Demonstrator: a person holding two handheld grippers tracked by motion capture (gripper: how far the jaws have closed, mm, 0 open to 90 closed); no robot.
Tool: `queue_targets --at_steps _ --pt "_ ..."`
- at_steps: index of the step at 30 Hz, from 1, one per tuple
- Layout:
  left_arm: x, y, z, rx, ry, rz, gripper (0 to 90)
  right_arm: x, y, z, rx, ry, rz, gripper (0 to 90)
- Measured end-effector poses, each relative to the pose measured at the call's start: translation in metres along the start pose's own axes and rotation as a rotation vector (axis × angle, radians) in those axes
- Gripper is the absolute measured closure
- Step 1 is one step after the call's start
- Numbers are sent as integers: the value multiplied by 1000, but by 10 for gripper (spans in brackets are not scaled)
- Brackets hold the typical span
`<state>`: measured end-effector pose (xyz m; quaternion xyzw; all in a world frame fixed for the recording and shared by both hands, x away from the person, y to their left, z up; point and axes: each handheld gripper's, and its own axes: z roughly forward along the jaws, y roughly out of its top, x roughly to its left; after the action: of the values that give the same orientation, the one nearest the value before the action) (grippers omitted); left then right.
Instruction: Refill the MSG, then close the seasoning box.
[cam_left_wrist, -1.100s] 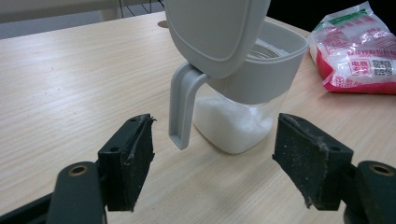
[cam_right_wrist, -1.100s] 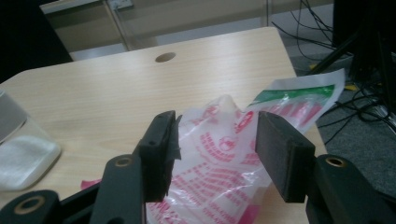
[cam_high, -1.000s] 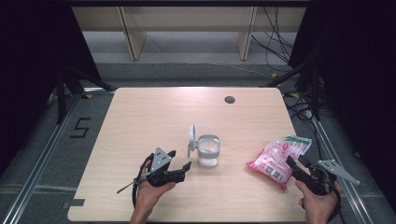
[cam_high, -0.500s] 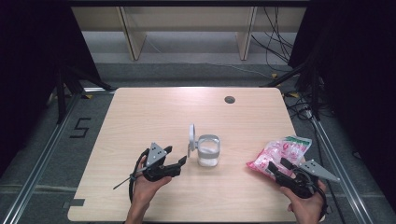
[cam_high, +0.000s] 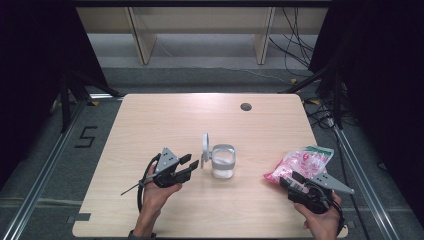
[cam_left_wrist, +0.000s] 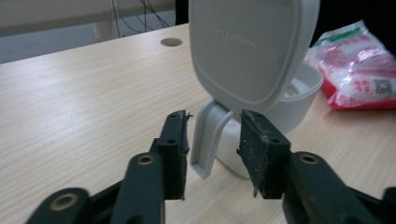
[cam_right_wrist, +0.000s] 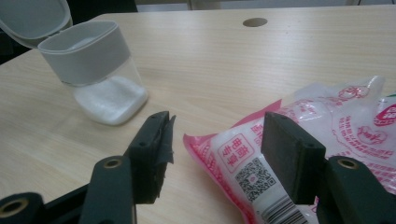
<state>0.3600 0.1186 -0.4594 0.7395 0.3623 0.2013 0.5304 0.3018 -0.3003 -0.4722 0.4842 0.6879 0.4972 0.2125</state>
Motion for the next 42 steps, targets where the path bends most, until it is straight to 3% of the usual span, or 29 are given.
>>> queue_targets --at_steps 1,2,4,7,8,9,11,12,13,16,18,20,23,24,26,29,32,34,35,38,39,42 --pt "1 2 -1 3 6 12 670 1 0 -2 17 -5 9 432" --pt "3 3 0 -7 6 9 685 0 0 -1 20 -18 -19 432" --pt "4 5 1 -6 13 -5 733 3 -1 0 23 1 3 432" --pt "6 9 2 -14 -14 -4 766 5 -1 0 12 8 20 432" --pt "8 11 2 -19 -27 26 772 5 -1 0 17 9 14 431" --pt "6 12 2 -19 -31 3 781 4 -1 0 19 9 6 431" --pt "7 15 2 -13 -27 33 790 3 -1 0 24 -6 -27 432" --pt "8 15 2 -15 -32 30 800 7 -2 0 28 -4 17 432" --pt "8 16 2 -11 -30 38 810 8 -1 0 25 10 26 432" --pt "8 20 0 -13 -18 47 830 4 -1 1 34 18 -21 431" --pt "8 22 0 -19 -31 63 852 5 -2 3 33 5 -26 431" --pt "7 24 0 -12 -27 89 853 8 -2 2 34 7 3 430" --pt "6 26 0 -18 -45 98 855 6 -1 2 47 0 -34 428" --pt "6 27 -1 -18 -43 97 858 10 -2 2 54 4 12 428" --pt "6 29 -2 -30 -46 92 859 10 -2 1 63 5 16 427" --pt "6 32 -3 -31 -47 91 864 10 -1 2 45 14 9 427" --pt "4 35 -3 -30 -47 116 867 10 -2 4 27 20 2 426" --pt "2 37 -2 -22 -49 118 866 8 -1 4 25 18 -32 425" --pt "2 37 -2 -23 -53 130 866 8 -1 3 30 19 -30 425" --pt "0 38 1 -32 -71 115 867 8 -1 4 33 11 -38 425" --pt "1 39 2 -31 -79 124 869 9 -2 4 36 12 -17 424" --pt "0 39 4 -25 -73 131 882 8 -1 3 47 8 -39 425"
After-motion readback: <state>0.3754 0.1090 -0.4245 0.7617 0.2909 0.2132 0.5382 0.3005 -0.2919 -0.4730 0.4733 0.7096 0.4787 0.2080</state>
